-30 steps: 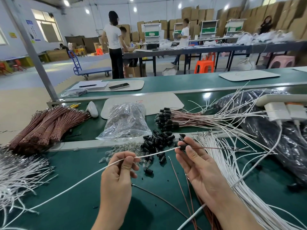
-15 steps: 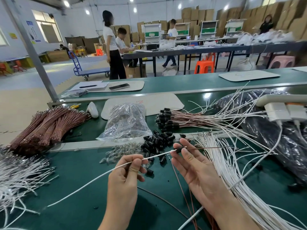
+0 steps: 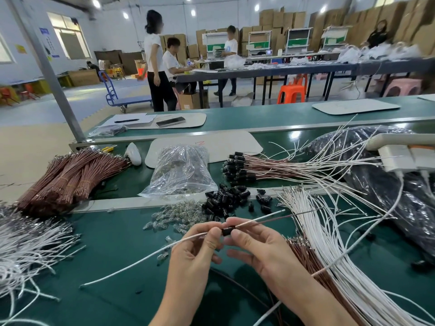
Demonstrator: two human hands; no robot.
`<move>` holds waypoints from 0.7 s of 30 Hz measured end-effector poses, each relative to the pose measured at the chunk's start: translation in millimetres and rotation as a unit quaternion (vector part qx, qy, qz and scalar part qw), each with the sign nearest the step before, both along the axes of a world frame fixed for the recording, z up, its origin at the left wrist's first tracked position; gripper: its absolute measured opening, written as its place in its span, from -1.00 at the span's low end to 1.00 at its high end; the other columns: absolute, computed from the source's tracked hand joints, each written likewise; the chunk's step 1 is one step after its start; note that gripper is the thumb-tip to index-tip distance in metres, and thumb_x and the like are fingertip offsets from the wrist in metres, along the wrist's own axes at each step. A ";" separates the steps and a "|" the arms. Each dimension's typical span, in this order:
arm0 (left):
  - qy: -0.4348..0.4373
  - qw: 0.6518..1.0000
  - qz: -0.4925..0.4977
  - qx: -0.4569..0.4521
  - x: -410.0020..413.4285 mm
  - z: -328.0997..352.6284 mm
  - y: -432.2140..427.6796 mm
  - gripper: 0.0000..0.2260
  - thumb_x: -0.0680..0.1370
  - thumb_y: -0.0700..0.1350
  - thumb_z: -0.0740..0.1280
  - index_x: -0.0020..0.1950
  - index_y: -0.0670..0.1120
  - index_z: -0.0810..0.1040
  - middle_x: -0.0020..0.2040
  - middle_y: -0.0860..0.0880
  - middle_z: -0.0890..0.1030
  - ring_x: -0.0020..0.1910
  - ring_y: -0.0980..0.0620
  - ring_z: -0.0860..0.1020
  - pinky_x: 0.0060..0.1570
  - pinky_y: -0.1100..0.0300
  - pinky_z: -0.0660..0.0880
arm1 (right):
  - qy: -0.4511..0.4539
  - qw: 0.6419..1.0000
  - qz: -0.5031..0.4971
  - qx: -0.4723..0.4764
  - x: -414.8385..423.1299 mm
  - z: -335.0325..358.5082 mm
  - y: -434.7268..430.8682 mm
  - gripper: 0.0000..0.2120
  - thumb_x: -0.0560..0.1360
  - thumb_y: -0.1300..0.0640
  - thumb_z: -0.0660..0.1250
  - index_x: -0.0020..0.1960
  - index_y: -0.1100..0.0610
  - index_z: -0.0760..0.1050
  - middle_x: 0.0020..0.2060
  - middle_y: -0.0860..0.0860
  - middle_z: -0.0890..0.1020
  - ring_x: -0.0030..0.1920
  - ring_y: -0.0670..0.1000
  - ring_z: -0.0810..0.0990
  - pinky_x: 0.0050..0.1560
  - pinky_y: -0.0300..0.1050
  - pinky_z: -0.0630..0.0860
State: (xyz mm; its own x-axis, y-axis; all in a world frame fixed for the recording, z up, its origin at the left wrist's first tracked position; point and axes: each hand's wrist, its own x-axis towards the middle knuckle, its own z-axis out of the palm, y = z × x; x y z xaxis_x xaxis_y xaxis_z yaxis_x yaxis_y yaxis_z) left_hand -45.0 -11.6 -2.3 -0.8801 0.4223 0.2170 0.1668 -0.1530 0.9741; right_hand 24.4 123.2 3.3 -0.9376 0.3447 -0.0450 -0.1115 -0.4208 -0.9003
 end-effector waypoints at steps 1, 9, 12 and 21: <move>-0.009 1.000 -0.005 0.002 -0.1 0.3 -0.2 -0.87 0.49 0.01 0.38 -0.04 0.08 0.71 -0.24 -0.14 0.69 -0.26 0.01 0.64 -0.30 0.23 0.58 | -0.005 1.000 -0.001 0.000 0.2 -0.1 -0.1 -0.66 0.36 0.01 0.52 0.11 0.05 0.71 0.01 0.15 0.73 0.01 0.06 0.70 0.01 -0.10 0.63; -0.006 1.000 -0.017 -0.017 -0.1 -0.4 0.8 -0.88 0.44 0.02 0.43 -0.05 0.11 0.70 -0.22 -0.10 0.72 -0.26 0.01 0.66 -0.30 0.25 0.58 | -0.039 0.999 -0.027 0.027 -0.6 -2.5 -1.0 -0.62 0.30 -0.10 0.53 0.08 0.01 0.73 -0.07 0.05 0.73 -0.12 -0.03 0.67 -0.11 -0.13 0.62; -0.005 1.000 -0.007 -0.015 -1.9 -1.2 0.6 -0.86 0.44 0.01 0.43 -0.03 0.10 0.72 -0.26 -0.10 0.69 -0.27 0.06 0.63 -0.30 0.24 0.56 | -0.044 0.997 -0.057 0.011 -1.6 -2.4 0.1 -0.62 0.24 -0.12 0.55 -0.01 0.03 0.74 -0.10 0.03 0.74 -0.18 -0.03 0.68 -0.19 -0.15 0.62; -0.035 0.999 0.011 0.007 -4.9 -0.4 -0.8 -0.85 0.46 -0.01 0.42 -0.03 0.10 0.75 -0.22 -0.11 0.70 -0.29 0.11 0.61 -0.31 0.27 0.55 | -0.034 0.995 -0.091 0.027 0.2 1.6 4.4 -0.63 0.23 -0.15 0.55 -0.05 0.04 0.74 -0.12 0.03 0.73 -0.22 -0.05 0.66 -0.25 -0.16 0.61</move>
State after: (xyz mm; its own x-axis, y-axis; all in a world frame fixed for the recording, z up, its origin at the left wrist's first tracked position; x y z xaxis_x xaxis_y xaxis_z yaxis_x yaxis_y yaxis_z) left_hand -49.9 -12.5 -2.7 -0.9022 0.4003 0.1604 0.1016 -0.1642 0.9812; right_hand 24.6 127.6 4.8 -0.8551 0.5117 -0.0840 -0.1189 -0.3510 -0.9288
